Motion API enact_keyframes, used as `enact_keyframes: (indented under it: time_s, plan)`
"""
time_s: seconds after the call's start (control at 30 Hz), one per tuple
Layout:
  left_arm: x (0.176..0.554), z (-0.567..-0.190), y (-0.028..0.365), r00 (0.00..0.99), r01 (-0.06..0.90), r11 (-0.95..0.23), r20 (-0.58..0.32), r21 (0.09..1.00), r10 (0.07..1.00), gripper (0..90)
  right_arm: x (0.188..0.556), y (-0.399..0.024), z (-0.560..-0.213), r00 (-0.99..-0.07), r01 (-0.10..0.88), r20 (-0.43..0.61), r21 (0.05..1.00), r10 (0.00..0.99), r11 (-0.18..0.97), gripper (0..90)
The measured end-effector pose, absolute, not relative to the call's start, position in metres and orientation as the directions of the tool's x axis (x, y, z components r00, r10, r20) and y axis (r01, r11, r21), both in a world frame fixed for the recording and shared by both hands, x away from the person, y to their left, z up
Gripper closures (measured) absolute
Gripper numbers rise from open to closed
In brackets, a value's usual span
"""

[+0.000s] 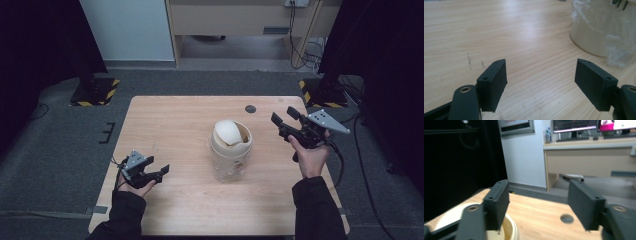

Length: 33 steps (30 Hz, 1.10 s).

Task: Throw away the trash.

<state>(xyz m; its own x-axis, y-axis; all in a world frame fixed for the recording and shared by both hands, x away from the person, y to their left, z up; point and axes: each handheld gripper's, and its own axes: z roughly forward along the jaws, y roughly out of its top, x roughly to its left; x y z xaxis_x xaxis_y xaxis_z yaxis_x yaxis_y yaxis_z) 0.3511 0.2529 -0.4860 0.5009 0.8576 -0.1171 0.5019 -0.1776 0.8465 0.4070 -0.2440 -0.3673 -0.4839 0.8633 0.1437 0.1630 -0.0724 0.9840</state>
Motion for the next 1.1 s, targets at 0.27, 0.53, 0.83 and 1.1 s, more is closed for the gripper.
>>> enact_keyframes:
  time_s: [0.27,0.53,0.83,1.1]
  plan:
    - [0.360,-0.501,0.263,0.485,0.576,-0.220,-0.112,0.787,0.867,20.3,0.398,-0.267,-0.425,-0.465,0.326,0.181,0.945,0.867,-0.022,23.2]
    - [0.365,-0.508,0.271,0.457,0.617,-0.245,-0.087,0.748,0.885,18.2,0.401,-0.294,-0.481,-0.417,0.476,0.160,0.877,0.895,0.065,16.4]
    - [0.368,-0.515,0.273,0.452,0.644,-0.276,-0.064,0.713,0.890,16.7,0.402,-0.313,-0.514,-0.394,0.584,0.089,0.793,0.915,0.174,15.6]
    - [0.371,-0.522,0.277,0.429,0.679,-0.284,-0.053,0.677,0.902,14.8,0.402,-0.317,-0.523,-0.384,0.615,0.062,0.762,0.921,0.205,13.1]
